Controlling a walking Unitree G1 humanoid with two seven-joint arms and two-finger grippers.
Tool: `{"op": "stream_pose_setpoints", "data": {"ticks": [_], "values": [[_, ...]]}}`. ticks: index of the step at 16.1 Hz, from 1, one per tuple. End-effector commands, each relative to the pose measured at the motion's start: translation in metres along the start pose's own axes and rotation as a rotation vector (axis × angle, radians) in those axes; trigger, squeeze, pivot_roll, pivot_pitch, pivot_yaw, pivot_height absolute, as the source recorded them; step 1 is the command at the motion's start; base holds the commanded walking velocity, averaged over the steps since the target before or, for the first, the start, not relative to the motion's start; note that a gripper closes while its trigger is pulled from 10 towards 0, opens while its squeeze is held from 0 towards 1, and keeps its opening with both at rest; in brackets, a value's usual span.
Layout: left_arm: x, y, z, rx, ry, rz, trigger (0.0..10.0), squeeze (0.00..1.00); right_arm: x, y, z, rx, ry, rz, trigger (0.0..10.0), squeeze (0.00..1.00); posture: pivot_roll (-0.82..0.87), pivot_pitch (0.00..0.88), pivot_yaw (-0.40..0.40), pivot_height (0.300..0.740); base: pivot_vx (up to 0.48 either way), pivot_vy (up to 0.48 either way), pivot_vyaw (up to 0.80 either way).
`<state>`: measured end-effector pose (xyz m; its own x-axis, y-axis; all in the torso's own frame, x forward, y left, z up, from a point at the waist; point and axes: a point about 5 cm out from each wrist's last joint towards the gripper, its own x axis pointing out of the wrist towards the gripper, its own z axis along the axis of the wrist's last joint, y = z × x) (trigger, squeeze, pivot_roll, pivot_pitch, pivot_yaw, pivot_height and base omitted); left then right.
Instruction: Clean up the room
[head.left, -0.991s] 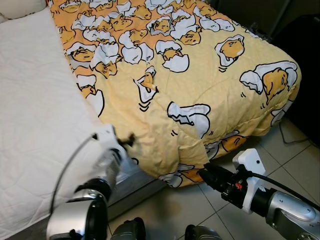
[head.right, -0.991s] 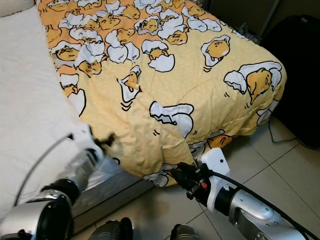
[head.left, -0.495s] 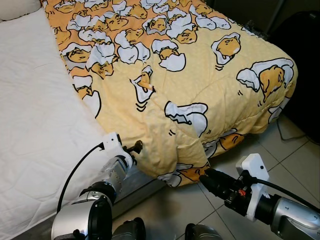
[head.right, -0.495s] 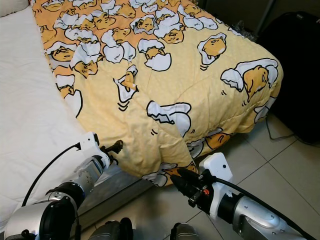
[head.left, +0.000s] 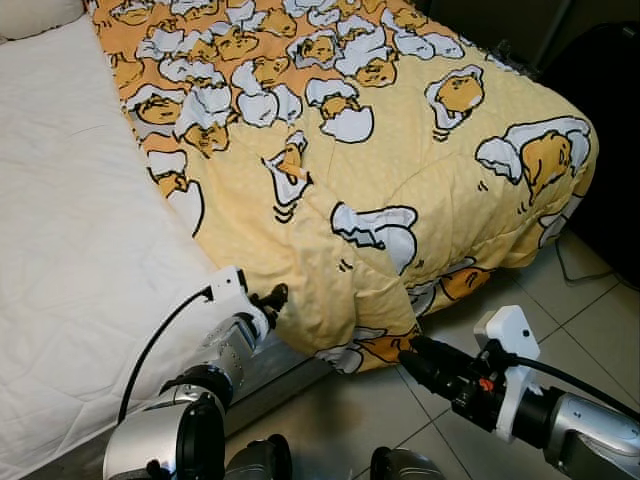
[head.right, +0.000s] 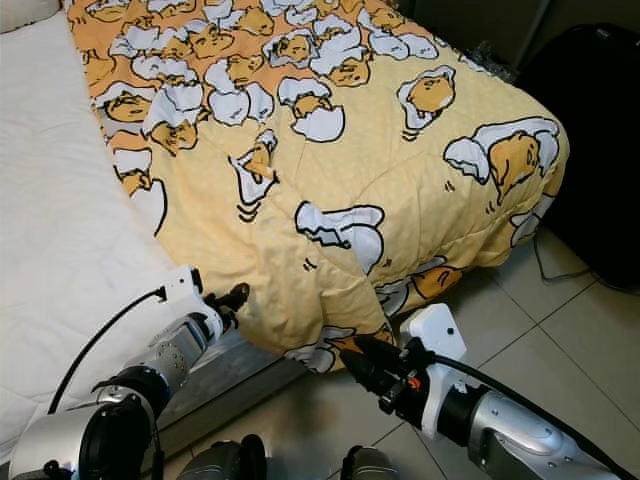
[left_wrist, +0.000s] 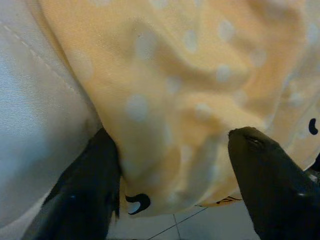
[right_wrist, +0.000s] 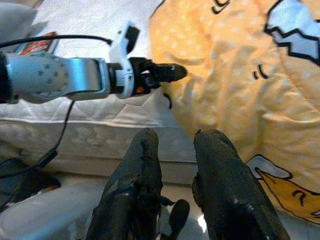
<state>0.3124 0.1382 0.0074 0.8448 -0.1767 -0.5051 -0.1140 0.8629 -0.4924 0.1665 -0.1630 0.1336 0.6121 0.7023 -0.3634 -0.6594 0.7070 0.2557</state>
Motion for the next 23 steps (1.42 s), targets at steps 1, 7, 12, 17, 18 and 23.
{"op": "stream_pose_setpoints", "data": {"ticks": [1, 7, 12, 17, 18, 23], "values": [[-0.002, 0.003, -0.007, -0.008, 0.029, 0.003, 0.0, 0.0, -0.001, 0.005, 0.002, -0.007, 0.01, 0.035, 10.0, 0.0, -0.26, 0.155, 0.052, 0.74, 0.0, 0.0, 0.0], [-0.001, 0.003, -0.003, -0.012, 0.016, -0.003, 0.0, 0.0, 0.0, 0.002, 0.002, -0.025, 0.011, 0.039, 10.0, 0.0, -0.26, 0.147, 0.063, 0.74, 0.0, 0.0, 0.0], [-0.001, 0.0, -0.006, -0.003, 0.032, -0.016, 0.0, 0.0, 0.001, 0.001, 0.002, -0.032, 0.01, 0.036, 10.0, 0.0, -0.26, 0.136, 0.068, 0.74, 0.0, 0.0, 0.0], [-0.001, 0.002, -0.006, 0.001, 0.042, -0.009, 0.0, 0.0, 0.002, 0.0, 0.003, -0.041, 0.005, 0.036, 10.0, 0.0, -0.26, 0.128, 0.069, 0.74, 0.0, 0.0, 0.0], [-0.001, 0.003, -0.005, 0.004, 0.042, -0.01, 0.0, 0.0, 0.003, 0.0, 0.003, -0.042, 0.007, 0.039, 10.0, 0.0, -0.26, 0.127, 0.07, 0.74, 0.0, 0.0, 0.0], [-0.003, 0.006, 0.007, 0.076, 0.028, -0.12, 0.0, 0.0, 0.005, -0.004, 0.003, -0.057, 0.01, 0.057, 10.0, 0.0, -0.23, 0.091, 0.081, 0.74, 0.0, 0.0, 0.0]]}}
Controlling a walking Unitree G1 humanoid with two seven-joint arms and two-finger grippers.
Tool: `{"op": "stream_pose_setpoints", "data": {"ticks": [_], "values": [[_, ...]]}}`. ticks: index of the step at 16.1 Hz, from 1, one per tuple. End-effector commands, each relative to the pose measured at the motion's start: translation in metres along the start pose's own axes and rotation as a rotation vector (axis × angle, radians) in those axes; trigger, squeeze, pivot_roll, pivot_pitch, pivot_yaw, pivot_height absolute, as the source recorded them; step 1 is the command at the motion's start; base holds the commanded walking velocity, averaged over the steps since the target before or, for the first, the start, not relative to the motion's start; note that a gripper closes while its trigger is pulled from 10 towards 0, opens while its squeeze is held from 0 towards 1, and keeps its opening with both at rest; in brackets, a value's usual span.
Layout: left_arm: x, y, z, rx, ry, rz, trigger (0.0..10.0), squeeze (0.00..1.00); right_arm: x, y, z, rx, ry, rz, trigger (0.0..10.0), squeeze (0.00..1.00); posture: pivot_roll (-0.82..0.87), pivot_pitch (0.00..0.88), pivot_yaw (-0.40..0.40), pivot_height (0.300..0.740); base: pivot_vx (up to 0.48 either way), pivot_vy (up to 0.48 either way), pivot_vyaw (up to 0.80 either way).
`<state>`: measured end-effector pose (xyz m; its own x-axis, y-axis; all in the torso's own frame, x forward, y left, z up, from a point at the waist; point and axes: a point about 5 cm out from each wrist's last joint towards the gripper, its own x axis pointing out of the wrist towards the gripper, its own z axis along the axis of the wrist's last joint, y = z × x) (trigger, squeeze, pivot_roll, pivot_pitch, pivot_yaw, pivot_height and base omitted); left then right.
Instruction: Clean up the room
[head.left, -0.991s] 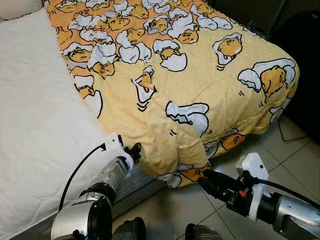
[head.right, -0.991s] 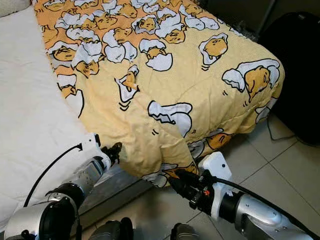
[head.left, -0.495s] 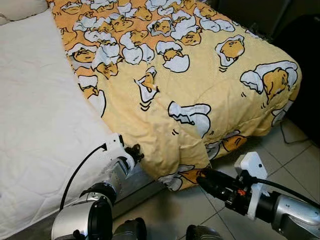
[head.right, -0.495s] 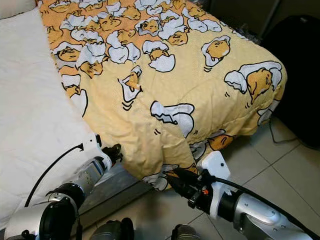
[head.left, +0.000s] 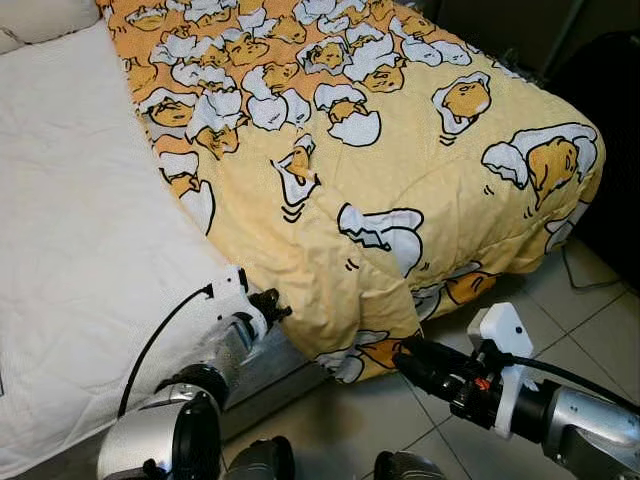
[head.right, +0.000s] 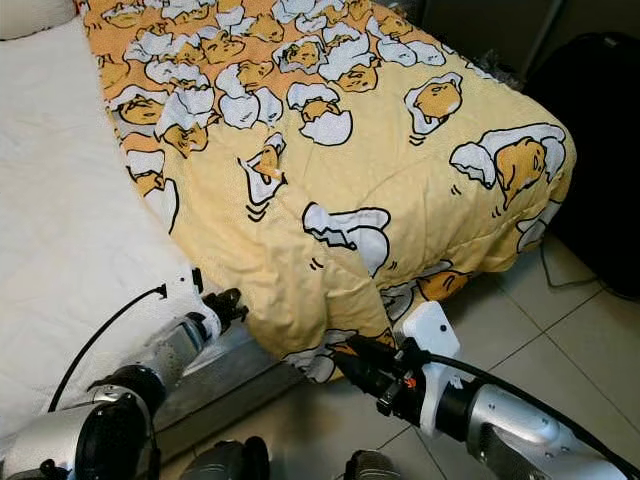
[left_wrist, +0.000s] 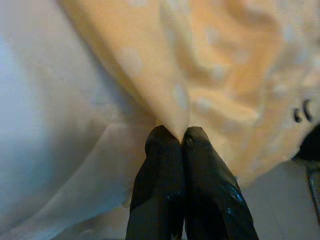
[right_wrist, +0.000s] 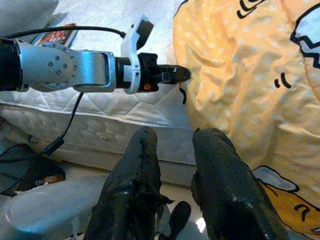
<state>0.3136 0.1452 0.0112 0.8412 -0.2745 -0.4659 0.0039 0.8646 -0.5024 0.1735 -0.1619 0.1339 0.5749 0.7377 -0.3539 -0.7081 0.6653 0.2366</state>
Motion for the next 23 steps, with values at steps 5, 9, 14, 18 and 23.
{"op": "stream_pose_setpoints", "data": {"ticks": [5, 9, 14, 18, 23], "values": [[-0.018, 0.017, 0.028, 0.101, -0.044, -0.235, 0.0, 0.0, 0.005, -0.002, -0.002, -0.016, -0.008, 0.007, 10.0, 0.0, -0.18, 0.056, 0.111, 0.74, 0.0, 0.0, 0.0], [-0.062, 0.04, 0.038, 0.297, 0.04, -0.392, 0.0, 0.0, 0.008, -0.002, -0.005, -0.016, -0.008, 0.016, 10.0, 0.0, -0.17, 0.052, 0.125, 0.74, 0.0, 0.0, 0.0], [-0.108, 0.069, 0.043, 0.392, 0.157, -0.367, 0.0, 0.0, 0.008, -0.003, -0.009, -0.015, -0.002, 0.021, 10.0, 0.0, -0.15, 0.065, 0.141, 0.74, 0.0, 0.0, 0.0], [-0.126, 0.089, 0.058, 0.454, 0.179, -0.244, 0.0, 0.0, 0.008, -0.003, -0.011, -0.015, -0.004, 0.02, 10.0, 0.0, -0.15, 0.059, 0.148, 0.74, 0.0, 0.0, 0.0], [-0.127, 0.095, 0.06, 0.495, 0.192, -0.173, 0.0, 0.0, 0.009, -0.004, -0.014, -0.017, 0.001, 0.023, 10.0, 0.0, -0.15, 0.047, 0.151, 0.74, 0.0, 0.0, 0.0]]}}
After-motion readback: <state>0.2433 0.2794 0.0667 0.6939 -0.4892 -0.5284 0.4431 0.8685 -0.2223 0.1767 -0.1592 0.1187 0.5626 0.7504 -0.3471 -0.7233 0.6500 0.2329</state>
